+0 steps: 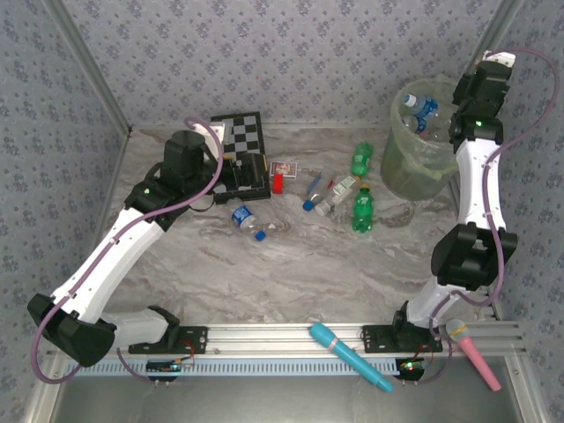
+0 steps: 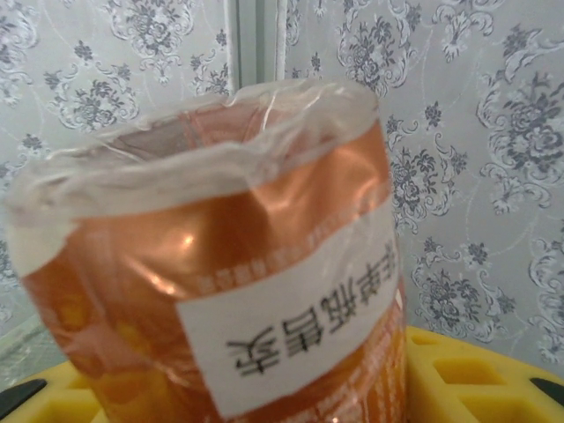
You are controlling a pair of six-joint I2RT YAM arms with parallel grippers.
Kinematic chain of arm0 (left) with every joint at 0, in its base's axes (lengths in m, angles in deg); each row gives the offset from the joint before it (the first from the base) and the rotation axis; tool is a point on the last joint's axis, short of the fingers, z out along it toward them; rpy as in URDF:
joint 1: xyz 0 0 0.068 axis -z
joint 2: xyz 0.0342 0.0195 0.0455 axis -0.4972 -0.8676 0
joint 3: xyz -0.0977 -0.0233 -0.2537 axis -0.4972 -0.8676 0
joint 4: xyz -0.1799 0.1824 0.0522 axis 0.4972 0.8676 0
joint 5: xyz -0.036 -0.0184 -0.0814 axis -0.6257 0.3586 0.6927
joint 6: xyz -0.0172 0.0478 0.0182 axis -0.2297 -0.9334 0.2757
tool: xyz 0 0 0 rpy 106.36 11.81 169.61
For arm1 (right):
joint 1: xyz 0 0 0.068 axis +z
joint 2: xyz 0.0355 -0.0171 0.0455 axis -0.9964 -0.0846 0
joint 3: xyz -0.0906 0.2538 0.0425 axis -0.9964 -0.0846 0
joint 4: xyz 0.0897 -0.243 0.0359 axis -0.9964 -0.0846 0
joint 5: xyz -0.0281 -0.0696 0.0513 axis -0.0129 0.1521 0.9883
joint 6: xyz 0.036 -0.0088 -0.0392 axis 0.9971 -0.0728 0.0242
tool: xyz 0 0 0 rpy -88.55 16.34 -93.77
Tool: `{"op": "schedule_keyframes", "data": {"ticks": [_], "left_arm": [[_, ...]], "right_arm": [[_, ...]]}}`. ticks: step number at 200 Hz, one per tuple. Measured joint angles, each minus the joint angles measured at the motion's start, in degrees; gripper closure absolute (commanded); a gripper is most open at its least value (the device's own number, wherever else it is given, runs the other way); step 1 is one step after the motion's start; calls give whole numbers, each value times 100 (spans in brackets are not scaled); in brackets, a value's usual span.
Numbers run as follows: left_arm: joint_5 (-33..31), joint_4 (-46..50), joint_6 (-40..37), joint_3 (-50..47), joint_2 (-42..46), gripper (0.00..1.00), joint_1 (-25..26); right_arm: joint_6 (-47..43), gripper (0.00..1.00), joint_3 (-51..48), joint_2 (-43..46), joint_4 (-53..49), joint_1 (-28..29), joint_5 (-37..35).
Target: Put the plastic bottles in the bin
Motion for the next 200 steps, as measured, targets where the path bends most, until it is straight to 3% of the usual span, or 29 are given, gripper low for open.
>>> {"op": "schedule_keyframes", "data": {"ticks": [24,50,84,101,200], "left_arm": [[-42,0,-2,-2,0,0,0],[-61,0,-2,-2,0,0,0],[-61,0,-2,-2,0,0,0],[-61,0,-2,-2,0,0,0],[-87,2,-2,-85,24,0,0]], "right_arm": [[81,57,61,-103,-15,-68,7],[101,49,138,-109,-15,-90,7],[157,24,186,-109,-44,-87,61],[181,0,186,-109,-92,-87,90],[83,0,186,-61,-125,83,155]]}}
